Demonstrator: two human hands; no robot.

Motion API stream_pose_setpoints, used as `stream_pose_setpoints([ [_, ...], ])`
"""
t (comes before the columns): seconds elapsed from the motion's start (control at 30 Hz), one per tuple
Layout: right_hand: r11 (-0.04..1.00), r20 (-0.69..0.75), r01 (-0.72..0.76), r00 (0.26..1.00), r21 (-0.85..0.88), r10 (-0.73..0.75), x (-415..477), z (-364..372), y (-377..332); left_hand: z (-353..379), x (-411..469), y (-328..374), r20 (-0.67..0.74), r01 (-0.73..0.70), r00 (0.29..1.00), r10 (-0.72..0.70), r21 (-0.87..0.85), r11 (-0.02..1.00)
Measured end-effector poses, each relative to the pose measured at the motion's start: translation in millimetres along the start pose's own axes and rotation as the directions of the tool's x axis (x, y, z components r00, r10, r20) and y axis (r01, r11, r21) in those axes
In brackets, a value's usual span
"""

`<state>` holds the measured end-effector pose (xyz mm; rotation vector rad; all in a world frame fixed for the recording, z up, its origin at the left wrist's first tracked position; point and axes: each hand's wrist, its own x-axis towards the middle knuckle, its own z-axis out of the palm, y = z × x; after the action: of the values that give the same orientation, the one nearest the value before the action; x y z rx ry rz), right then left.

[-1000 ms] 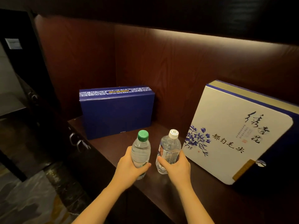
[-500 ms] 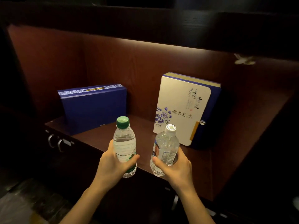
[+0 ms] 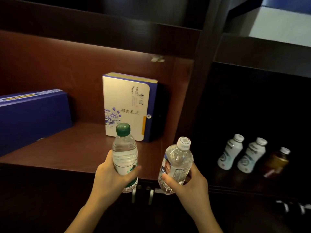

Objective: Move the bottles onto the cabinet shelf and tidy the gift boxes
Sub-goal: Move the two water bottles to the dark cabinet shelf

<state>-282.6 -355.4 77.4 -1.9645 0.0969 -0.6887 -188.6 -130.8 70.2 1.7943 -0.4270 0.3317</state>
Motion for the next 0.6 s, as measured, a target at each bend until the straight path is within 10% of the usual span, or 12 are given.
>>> stream_pose_setpoints([
  [0.6, 0.974, -0.242, -0.215, 0.951, -0.068, 0.193, 47.8, -165.3, 135.7, 247.1, 22.7, 19.4, 0.317, -0.019, 0.947, 0.041, -0.073, 0.997],
])
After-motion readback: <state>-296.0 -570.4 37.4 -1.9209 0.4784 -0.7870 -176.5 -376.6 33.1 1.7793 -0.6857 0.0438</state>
